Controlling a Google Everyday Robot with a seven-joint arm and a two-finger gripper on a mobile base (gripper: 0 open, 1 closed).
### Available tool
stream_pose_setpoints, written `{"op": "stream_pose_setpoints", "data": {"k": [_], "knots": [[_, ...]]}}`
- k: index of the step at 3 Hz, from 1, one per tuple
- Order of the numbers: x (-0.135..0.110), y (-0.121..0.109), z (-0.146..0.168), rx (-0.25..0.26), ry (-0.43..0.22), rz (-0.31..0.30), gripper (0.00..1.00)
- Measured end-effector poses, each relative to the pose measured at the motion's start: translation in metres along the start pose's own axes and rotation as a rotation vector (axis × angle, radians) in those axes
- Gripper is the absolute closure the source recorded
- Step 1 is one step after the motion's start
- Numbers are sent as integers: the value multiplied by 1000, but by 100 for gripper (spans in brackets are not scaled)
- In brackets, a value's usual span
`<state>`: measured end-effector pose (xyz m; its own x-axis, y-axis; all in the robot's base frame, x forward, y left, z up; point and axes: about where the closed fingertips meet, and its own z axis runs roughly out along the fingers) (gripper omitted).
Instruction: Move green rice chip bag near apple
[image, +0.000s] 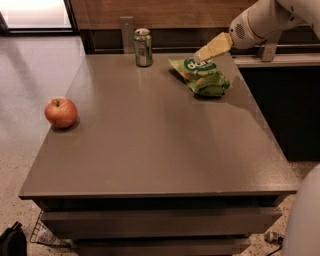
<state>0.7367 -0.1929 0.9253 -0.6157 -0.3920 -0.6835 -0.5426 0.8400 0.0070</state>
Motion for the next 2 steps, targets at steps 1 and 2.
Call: {"op": "stream_pose_setpoints", "data": {"k": [1,2], "knots": [[-2,-18,37,-37,10,74,0],[4,-25,63,-57,41,117,0]]}}
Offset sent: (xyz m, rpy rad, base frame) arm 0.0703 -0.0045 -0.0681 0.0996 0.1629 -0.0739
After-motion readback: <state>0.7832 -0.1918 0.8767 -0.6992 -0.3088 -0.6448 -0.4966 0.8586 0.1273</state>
